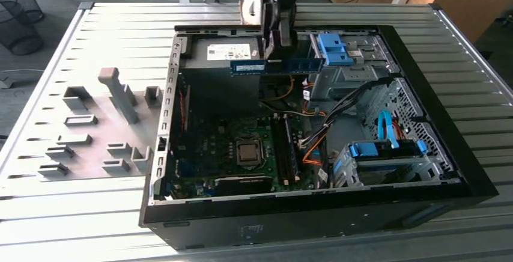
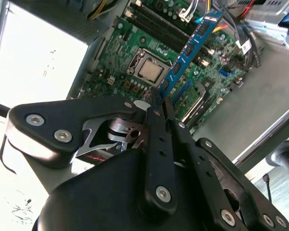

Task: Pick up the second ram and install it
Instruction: 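Pick up the second ram and move it above second insertion slot, then insert the second ram into the second slot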

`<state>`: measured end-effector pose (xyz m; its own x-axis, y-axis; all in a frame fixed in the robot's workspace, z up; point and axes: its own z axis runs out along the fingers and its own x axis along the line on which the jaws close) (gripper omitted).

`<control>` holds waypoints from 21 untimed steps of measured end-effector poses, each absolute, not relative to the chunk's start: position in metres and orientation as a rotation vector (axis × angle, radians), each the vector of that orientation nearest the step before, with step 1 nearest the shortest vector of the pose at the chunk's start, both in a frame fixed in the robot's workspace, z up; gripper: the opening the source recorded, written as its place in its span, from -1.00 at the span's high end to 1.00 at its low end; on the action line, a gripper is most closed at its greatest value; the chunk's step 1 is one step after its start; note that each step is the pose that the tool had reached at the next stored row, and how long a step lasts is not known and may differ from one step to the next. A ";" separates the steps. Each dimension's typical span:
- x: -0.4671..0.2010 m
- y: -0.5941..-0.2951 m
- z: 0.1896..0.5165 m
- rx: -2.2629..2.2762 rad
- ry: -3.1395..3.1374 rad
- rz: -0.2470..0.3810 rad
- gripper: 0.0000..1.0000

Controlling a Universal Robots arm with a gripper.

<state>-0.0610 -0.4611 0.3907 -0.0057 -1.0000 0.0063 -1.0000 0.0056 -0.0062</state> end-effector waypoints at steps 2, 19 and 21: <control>-0.057 -0.461 0.391 2.215 -2.228 0.014 0.73; -0.018 -0.461 0.391 2.215 -2.228 0.014 0.73; -0.018 -0.461 0.391 2.215 -2.228 0.014 0.73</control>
